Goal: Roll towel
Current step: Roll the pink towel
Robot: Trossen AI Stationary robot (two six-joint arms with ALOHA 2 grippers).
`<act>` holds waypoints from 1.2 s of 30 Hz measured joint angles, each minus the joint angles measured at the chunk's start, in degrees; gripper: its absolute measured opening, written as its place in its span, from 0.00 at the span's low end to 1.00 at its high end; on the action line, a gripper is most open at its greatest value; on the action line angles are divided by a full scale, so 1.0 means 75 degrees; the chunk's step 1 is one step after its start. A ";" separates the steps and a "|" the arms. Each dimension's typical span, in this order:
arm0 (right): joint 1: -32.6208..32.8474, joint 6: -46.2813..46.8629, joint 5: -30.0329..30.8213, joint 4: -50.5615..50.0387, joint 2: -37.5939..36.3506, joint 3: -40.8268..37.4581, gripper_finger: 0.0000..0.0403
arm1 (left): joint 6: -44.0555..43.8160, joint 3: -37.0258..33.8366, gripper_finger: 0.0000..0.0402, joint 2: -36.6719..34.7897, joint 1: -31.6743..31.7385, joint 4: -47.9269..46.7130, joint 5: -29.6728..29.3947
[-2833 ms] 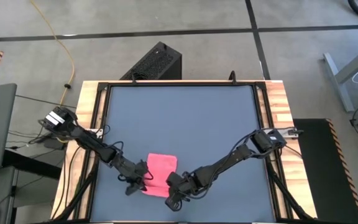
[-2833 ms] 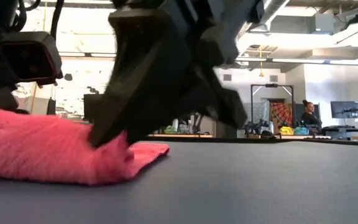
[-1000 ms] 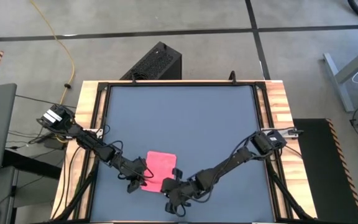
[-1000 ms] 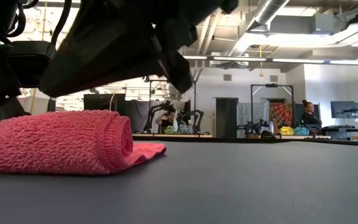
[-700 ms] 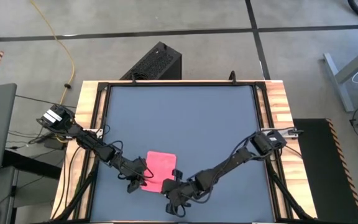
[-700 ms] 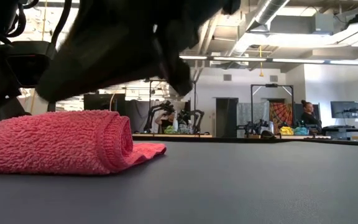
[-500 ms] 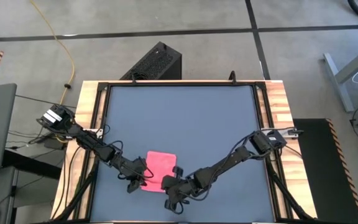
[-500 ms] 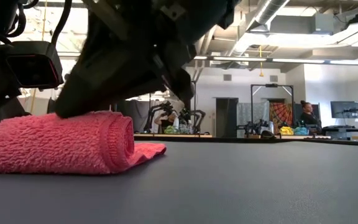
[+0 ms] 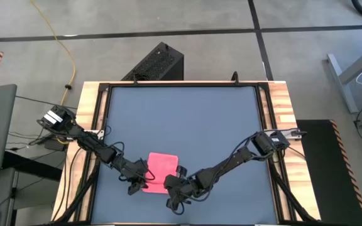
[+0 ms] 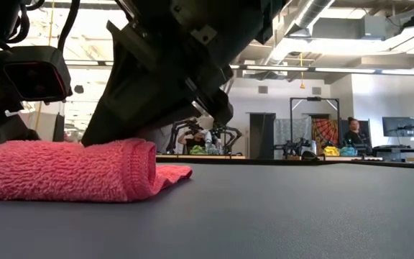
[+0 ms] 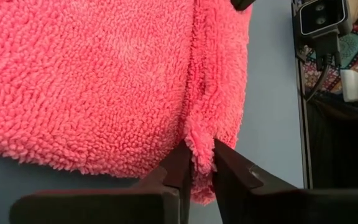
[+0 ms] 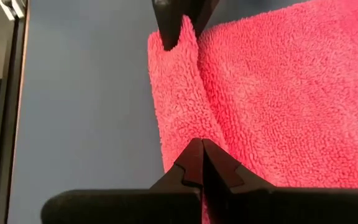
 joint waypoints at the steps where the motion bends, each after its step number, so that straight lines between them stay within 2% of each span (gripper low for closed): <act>1: 0.0000 0.0000 0.0000 -0.0008 0.0000 0.0000 0.05 | 0.0020 -0.0003 0.13 -0.0031 0.0000 -0.0001 0.0031; 8: -0.0013 0.0037 0.0131 -0.0371 0.0000 0.0000 0.05 | 0.0488 -0.0028 0.14 -0.0581 0.0017 -0.0104 0.0018; 13: -0.0078 0.0135 0.0133 -0.0191 0.0368 0.0000 0.05 | 0.0679 -0.0030 0.14 -0.1068 0.0009 -0.0286 -0.0159; 23: -0.0099 0.0647 0.0204 -0.0363 0.0682 0.0035 0.05 | 0.1062 -0.0013 0.14 -0.2020 0.0005 -0.1490 -0.0292; 31: -0.0146 0.0807 0.0128 -0.0398 0.0700 0.0023 0.05 | 0.2634 -0.0004 0.14 -0.2722 -0.0510 -0.1109 -0.1680; 36: -0.0176 0.0807 0.0081 -0.0316 0.0705 0.0009 0.05 | 0.3433 -0.0003 0.14 -0.2644 -0.1089 -0.0607 -0.2638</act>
